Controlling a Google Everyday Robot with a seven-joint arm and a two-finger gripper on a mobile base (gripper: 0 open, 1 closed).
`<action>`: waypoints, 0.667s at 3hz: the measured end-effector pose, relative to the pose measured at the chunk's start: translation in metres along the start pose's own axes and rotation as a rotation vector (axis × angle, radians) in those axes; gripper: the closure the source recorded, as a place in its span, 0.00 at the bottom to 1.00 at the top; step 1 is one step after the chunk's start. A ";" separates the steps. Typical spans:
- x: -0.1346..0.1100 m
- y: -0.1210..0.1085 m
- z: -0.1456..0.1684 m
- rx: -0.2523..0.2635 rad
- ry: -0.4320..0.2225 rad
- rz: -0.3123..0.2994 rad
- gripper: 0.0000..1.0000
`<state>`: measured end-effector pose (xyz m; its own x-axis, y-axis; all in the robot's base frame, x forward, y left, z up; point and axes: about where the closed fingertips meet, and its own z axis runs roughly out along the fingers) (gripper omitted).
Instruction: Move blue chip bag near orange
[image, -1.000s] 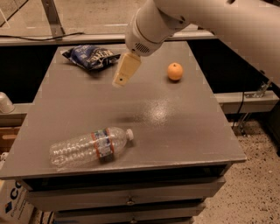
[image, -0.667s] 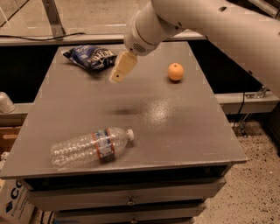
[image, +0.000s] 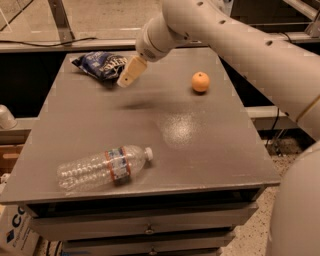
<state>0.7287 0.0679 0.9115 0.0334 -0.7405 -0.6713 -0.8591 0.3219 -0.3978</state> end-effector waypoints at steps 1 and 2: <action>0.003 -0.009 0.034 -0.013 -0.002 0.020 0.00; 0.003 -0.014 0.060 -0.027 -0.001 0.036 0.00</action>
Offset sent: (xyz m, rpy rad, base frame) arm 0.0631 0.0393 -0.0445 0.0276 0.0552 -0.0138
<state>0.7711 0.0967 0.8780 0.0029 -0.7284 -0.6852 -0.8730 0.3323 -0.3569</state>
